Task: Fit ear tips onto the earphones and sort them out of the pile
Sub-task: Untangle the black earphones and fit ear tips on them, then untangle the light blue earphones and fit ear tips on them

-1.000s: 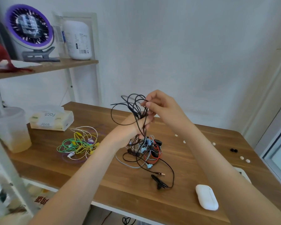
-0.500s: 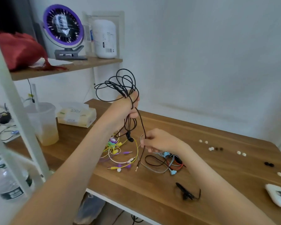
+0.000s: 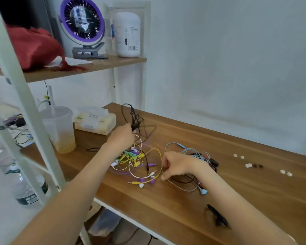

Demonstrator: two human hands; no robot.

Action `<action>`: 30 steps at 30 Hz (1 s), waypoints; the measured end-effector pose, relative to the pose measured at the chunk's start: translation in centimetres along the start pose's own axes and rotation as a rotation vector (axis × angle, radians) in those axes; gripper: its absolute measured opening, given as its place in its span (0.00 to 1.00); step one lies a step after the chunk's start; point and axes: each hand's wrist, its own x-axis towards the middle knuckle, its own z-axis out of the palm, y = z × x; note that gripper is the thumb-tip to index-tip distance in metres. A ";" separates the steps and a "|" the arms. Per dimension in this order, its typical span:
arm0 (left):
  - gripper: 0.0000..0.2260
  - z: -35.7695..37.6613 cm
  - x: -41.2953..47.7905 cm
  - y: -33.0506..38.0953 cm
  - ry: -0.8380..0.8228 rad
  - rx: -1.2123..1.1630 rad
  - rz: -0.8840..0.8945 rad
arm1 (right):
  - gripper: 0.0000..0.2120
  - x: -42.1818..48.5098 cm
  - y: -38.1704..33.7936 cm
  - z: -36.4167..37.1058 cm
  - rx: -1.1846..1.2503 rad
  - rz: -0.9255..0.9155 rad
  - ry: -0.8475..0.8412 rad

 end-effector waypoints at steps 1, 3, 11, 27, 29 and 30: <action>0.07 0.7 0.1 0.0 -0.037 0.074 -0.009 | 0.19 -0.2 0.2 0.1 -0.069 0.015 -0.023; 0.06 1.8 0.0 0.5 -0.109 0.199 -0.026 | 0.14 -0.7 0.6 0.2 -0.109 0.024 -0.010; 0.27 2.1 -0.4 1.7 -0.280 0.396 -0.033 | 0.06 -2.5 2.7 -0.2 -0.123 0.115 0.032; 0.55 2.2 -4.4 10.6 -0.483 0.020 0.399 | 0.04 -9.5 1.6 -5.4 0.446 -0.119 0.619; 0.54 3.2 -4.6 11.9 -0.466 -0.236 0.460 | 0.05 -10.4 1.5 -6.1 0.486 -0.177 0.646; 0.53 3.6 -4.7 12.7 -0.435 -0.338 0.483 | 0.05 -10.9 1.5 -6.4 0.506 -0.202 0.655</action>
